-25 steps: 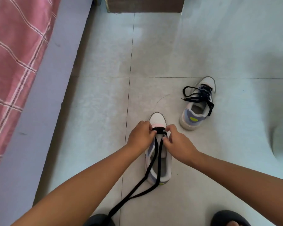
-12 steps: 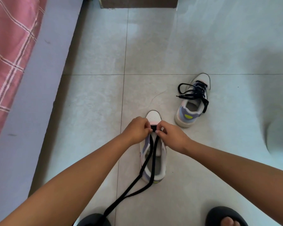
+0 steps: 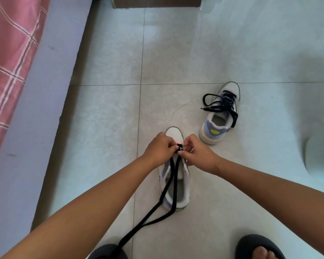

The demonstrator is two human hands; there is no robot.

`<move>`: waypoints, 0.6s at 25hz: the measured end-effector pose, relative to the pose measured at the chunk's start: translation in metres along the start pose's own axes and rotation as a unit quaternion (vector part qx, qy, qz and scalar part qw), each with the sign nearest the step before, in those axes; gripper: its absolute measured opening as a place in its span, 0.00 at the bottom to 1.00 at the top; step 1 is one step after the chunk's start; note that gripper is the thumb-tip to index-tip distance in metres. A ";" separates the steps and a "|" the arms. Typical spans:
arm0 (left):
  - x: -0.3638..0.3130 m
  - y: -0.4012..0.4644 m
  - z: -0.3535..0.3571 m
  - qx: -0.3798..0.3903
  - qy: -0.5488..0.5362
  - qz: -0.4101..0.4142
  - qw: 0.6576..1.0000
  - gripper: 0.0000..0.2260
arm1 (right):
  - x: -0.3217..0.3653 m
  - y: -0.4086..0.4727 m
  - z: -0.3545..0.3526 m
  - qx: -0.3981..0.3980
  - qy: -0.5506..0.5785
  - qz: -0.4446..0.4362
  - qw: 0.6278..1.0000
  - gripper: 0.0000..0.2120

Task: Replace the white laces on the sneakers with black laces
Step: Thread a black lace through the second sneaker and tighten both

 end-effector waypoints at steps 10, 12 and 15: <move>0.012 -0.016 -0.006 -0.062 -0.010 -0.077 0.995 0.06 | -0.004 0.002 0.004 -0.026 0.002 0.025 0.999 0.07; 0.013 -0.021 -0.001 -0.064 -0.011 -0.090 0.994 0.06 | -0.003 0.001 0.006 -0.031 -0.002 0.024 0.999 0.07; 0.010 -0.019 0.007 -0.093 -0.050 -0.126 0.986 0.05 | -0.002 0.001 0.007 -0.031 -0.013 0.024 0.999 0.05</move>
Point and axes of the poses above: each hand's wrist, its own y-axis towards the middle knuckle, its own z-axis out of the palm, x = y × z, the point moved 1 cm from there along y, towards the middle knuckle, and after that the axes turned 6 degrees about -y, right-handed, at the moved point
